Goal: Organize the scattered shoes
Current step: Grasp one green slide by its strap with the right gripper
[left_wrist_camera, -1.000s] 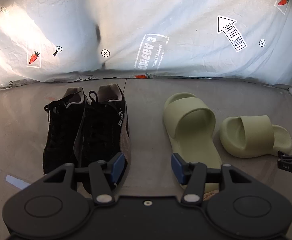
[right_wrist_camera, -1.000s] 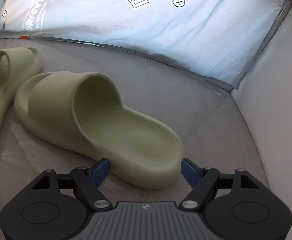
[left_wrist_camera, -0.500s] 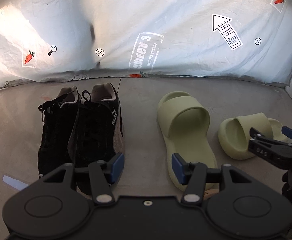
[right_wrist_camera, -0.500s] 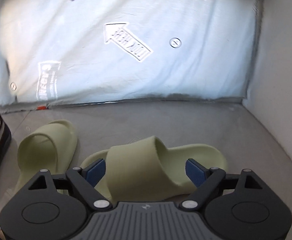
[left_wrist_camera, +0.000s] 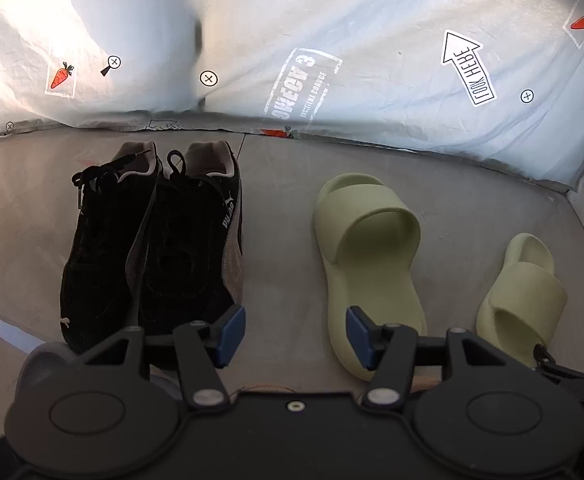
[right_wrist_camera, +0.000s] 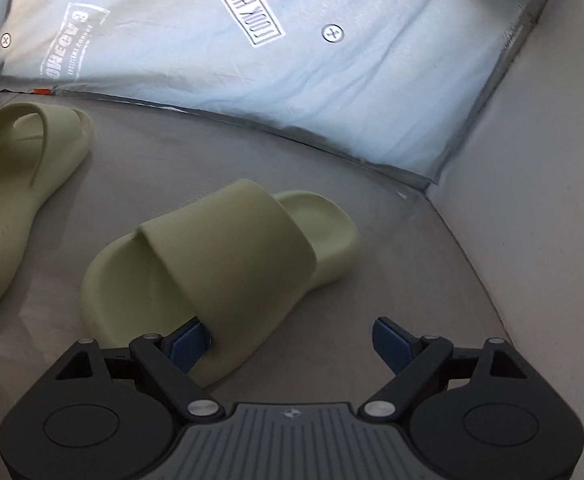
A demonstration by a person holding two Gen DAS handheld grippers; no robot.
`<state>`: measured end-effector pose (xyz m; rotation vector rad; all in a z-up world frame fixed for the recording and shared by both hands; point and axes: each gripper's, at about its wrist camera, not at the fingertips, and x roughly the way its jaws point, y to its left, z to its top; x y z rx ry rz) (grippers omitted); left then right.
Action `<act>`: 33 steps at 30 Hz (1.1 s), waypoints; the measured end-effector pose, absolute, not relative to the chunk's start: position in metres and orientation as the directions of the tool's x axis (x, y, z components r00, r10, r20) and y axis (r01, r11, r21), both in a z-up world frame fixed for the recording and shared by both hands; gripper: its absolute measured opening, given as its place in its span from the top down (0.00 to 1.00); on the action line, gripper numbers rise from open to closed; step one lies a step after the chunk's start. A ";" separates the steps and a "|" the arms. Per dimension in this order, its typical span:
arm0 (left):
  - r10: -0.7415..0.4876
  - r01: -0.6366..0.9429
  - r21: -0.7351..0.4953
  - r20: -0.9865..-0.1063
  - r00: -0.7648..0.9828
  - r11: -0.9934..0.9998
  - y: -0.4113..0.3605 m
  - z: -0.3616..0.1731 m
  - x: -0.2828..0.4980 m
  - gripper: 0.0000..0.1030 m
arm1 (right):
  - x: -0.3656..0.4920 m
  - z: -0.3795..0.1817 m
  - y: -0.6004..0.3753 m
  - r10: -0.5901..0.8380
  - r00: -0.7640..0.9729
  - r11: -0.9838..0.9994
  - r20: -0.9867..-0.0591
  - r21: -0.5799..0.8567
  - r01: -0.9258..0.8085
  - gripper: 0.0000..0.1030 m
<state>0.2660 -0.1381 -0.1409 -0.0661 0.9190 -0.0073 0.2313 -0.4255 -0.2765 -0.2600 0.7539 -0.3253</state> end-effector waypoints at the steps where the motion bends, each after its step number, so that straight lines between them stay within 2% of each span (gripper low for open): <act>1: -0.040 -0.017 -0.063 -0.796 0.603 0.998 -0.139 -0.142 0.266 0.45 | 0.225 -0.278 -0.435 -0.395 0.663 0.915 -0.636 -0.338 0.221 0.13; 3: -0.054 -0.005 -0.072 -0.799 0.598 0.997 -0.142 -0.143 0.267 0.45 | 0.216 -0.277 -0.453 -0.407 0.627 0.913 -0.664 -0.300 0.275 0.13; 6: -0.069 0.016 -0.074 -0.797 0.600 0.997 -0.148 -0.142 0.265 0.45 | 0.207 -0.269 -0.465 -0.351 0.651 0.931 -0.673 -0.177 0.320 0.13; 11: -0.069 0.031 -0.063 -0.791 0.608 0.998 -0.151 -0.140 0.261 0.45 | 0.205 -0.257 -0.448 -0.219 0.734 0.972 -0.642 -0.078 0.222 0.13; 15: -0.071 0.015 -0.078 -0.797 0.600 0.997 -0.148 -0.141 0.262 0.45 | 0.226 -0.257 -0.434 -0.196 0.754 0.976 -0.627 -0.053 0.210 0.10; 18: -0.069 0.008 -0.080 -0.797 0.600 0.997 -0.146 -0.141 0.262 0.45 | 0.253 -0.263 -0.437 -0.219 0.725 0.965 -0.652 -0.037 0.258 0.10; 23: -0.058 -0.006 -0.077 -0.794 0.605 0.997 -0.142 -0.140 0.264 0.45 | 0.289 -0.280 -0.450 -0.114 0.658 0.964 -0.744 0.078 0.255 0.04; 25: -0.057 -0.015 -0.083 -0.798 0.600 0.996 -0.140 -0.141 0.266 0.45 | 0.294 -0.281 -0.447 -0.083 0.672 0.974 -0.736 0.083 0.211 0.06; 29: -0.058 -0.030 -0.094 -0.804 0.592 0.995 -0.136 -0.144 0.270 0.45 | 0.312 -0.286 -0.430 0.051 0.692 0.997 -0.720 0.073 0.003 0.07; 33: -0.056 -0.041 -0.101 -0.799 0.599 0.994 -0.132 -0.143 0.270 0.45 | 0.341 -0.288 -0.416 0.094 0.703 0.996 -0.705 0.063 -0.070 0.06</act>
